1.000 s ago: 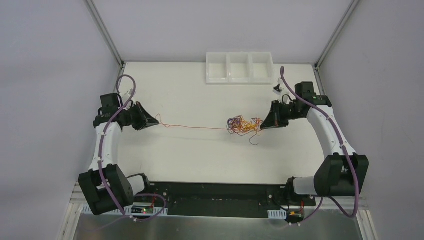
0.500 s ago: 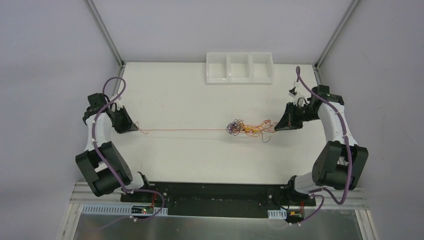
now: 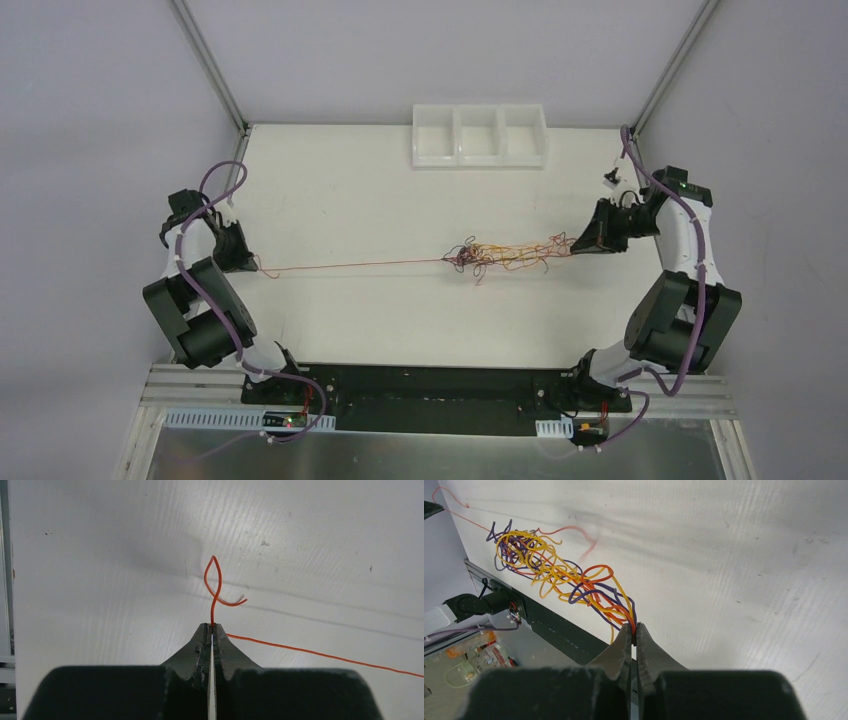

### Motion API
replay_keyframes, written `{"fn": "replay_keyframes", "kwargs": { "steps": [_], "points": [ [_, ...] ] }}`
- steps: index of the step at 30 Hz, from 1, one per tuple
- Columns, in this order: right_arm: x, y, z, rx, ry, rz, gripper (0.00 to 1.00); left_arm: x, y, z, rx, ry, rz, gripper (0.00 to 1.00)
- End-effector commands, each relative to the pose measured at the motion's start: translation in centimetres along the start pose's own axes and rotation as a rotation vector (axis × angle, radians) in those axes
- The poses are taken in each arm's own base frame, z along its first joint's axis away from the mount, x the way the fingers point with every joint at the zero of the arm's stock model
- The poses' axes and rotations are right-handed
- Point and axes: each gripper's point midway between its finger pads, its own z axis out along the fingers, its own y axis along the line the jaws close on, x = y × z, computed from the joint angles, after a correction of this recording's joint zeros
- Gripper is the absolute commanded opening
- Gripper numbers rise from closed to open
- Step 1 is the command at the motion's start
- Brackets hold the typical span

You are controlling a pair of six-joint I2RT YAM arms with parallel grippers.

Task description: Untangle the cables

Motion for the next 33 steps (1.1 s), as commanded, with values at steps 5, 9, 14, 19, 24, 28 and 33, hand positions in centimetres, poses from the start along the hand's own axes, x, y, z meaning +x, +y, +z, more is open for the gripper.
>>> {"fn": "replay_keyframes", "kwargs": {
  "steps": [5,9,14,19,24,28,33],
  "points": [
    [-1.9,-1.9,-2.1,0.058,-0.045,-0.005,0.00,-4.7,2.6,-0.6,-0.070,-0.128,0.075,0.00],
    [-0.4,1.8,-0.7,-0.081,0.047,0.002,0.00,-3.3,-3.7,-1.8,0.154,-0.100,0.169,0.00],
    [0.8,9.7,1.1,-0.234,0.111,-0.113,0.00,-1.2,-13.8,-5.9,0.471,-0.104,0.314,0.00],
    [0.7,15.0,0.3,-0.357,0.092,-0.179,0.00,-2.1,-18.8,-10.6,0.649,-0.157,0.324,0.00],
    [2.0,10.2,2.6,-0.197,0.150,-0.218,0.00,-2.6,-16.4,-8.2,0.503,-0.140,0.364,0.00],
    [4.2,4.2,4.6,-0.026,0.251,-0.196,0.00,-2.0,-12.4,-4.4,0.303,-0.043,0.397,0.00],
    [4.5,1.8,3.9,0.067,0.291,-0.158,0.46,0.1,-16.7,-7.0,0.572,-0.015,0.506,0.97]
  ]
}}
